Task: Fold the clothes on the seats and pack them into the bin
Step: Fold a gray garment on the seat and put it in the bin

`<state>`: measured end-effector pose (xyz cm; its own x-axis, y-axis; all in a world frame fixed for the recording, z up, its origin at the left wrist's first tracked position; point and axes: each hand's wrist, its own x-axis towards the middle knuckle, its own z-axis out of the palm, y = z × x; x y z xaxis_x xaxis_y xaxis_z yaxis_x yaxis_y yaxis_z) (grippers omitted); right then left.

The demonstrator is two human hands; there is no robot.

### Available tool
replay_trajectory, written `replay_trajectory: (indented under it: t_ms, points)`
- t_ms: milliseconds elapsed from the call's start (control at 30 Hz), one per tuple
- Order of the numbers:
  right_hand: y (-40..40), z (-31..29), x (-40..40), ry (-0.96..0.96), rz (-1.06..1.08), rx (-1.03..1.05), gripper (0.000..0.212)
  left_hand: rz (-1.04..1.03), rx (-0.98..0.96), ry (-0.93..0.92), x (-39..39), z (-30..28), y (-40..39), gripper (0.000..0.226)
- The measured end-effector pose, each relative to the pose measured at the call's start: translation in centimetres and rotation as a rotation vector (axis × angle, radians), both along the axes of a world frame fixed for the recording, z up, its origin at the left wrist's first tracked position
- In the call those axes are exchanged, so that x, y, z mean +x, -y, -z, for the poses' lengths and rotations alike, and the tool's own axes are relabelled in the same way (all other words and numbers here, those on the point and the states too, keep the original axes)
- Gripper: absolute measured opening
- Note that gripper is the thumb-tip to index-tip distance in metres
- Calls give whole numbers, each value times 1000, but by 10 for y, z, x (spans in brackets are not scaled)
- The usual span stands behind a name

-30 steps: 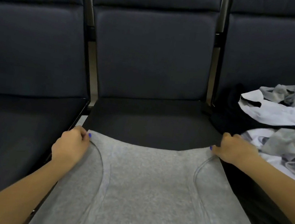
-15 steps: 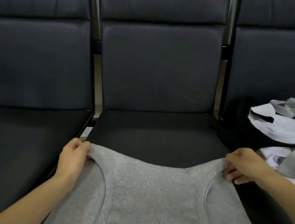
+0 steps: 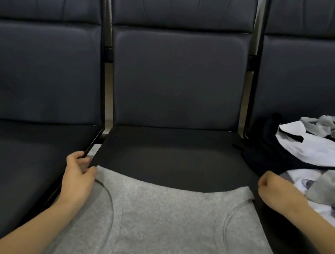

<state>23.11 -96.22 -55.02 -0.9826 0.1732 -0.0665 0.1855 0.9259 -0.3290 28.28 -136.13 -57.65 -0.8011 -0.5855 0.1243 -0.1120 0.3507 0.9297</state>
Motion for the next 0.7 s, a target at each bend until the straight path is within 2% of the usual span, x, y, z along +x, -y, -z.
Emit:
replay_trajectory:
  t_ms: [33, 100, 200, 267, 300, 433, 567, 633, 700]
  points:
    - [-1, 2, -1, -11, -41, -31, 13, 24, -21, 1, -1, 2, 0, 57]
    - [0, 6, -2, -17, -137, -97, 11, 44, -183, 89, -3, 6, 1, 69]
    - [2, 11, -4, 131, -226, -86, 28, -7, -385, 292, -5, 6, 0, 83]
    - [6, 11, -3, 211, -248, -50, 18, -27, -425, 397, -6, 4, -3, 85]
    - [9, 9, -2, 228, -253, -40, 9, -17, -445, 435, -6, 4, -4, 79]
    - [10, 6, 1, 231, -272, -81, 23, 27, -460, 465, -7, 5, -2, 46]
    - [11, 4, 5, 225, -239, -411, 35, 14, -437, 361, -2, 3, -3, 10]
    - [16, 3, 4, 219, -219, -478, 30, 9, -443, 275, 1, 1, -5, 12]
    - [19, 3, 1, 240, -215, -429, 21, 6, -461, 226, 4, -5, -10, 15]
